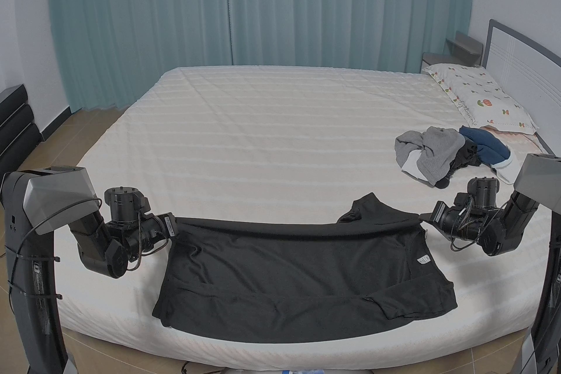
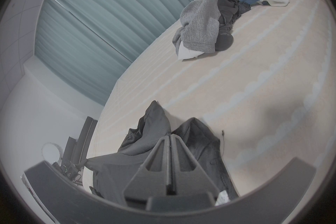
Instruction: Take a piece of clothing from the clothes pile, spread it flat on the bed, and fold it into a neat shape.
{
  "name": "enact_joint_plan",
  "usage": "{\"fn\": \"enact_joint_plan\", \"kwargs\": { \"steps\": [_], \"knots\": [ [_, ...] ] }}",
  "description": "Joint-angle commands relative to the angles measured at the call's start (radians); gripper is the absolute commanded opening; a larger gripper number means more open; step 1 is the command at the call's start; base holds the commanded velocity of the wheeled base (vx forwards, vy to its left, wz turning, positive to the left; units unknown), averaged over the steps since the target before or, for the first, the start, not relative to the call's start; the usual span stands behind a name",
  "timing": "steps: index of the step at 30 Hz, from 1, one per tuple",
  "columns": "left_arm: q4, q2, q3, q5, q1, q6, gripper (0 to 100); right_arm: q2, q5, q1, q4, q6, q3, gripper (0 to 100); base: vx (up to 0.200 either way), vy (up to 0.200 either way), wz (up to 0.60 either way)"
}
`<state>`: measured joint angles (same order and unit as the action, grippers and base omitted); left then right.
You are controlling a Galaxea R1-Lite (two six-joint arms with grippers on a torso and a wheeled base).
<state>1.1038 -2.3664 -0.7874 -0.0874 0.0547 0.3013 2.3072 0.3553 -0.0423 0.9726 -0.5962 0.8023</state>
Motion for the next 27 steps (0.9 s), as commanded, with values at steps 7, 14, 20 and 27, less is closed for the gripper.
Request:
{"fn": "enact_joint_plan", "kwargs": {
  "steps": [7, 14, 20, 27],
  "knots": [
    [0.096, 0.003, 0.129, 0.0, 0.002, -0.056, 0, -0.042, 0.017, -0.014, 0.048, 0.047, -0.117, 0, 0.0, 0.0, 0.0],
    [0.185, -0.002, 0.235, 0.0, 0.002, -0.119, 0, -0.086, 0.057, -0.034, 0.069, 0.064, -0.216, 0, 0.0, 0.0, 0.0],
    [0.237, -0.005, 0.297, 0.0, 0.004, -0.145, 0, -0.086, 0.06, -0.045, 0.072, 0.134, -0.279, 0, 0.0, 0.0, 0.0],
    [0.361, -0.027, 0.425, 0.002, 0.036, -0.146, 0, -0.074, 0.073, -0.048, 0.143, 0.165, -0.368, 0, 0.0, 0.0, 0.0]
  ]
}}
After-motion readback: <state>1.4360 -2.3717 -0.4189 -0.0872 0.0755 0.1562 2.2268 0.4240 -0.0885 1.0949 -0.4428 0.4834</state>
